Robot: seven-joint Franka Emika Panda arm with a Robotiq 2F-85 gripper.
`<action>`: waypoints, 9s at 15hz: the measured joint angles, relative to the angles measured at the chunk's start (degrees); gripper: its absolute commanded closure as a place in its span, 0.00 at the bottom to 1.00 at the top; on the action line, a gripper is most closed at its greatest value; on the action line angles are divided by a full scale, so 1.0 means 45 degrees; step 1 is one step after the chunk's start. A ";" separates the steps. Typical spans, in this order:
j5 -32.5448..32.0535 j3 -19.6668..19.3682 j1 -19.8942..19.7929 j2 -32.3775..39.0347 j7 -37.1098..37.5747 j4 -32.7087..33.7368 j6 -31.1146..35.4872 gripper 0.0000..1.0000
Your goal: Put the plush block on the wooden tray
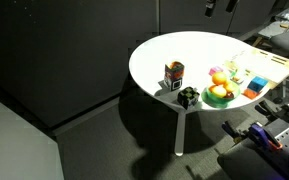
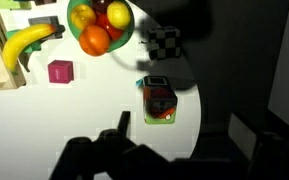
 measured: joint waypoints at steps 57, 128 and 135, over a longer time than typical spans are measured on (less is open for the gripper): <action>-0.2057 -0.0702 0.0633 0.6750 -0.1049 0.4196 -0.0098 0.00; -0.2996 -0.2247 0.2317 1.1289 0.2137 0.6038 0.3051 0.87; -0.2735 -0.2330 0.2044 1.0527 0.2387 0.6062 0.1733 0.91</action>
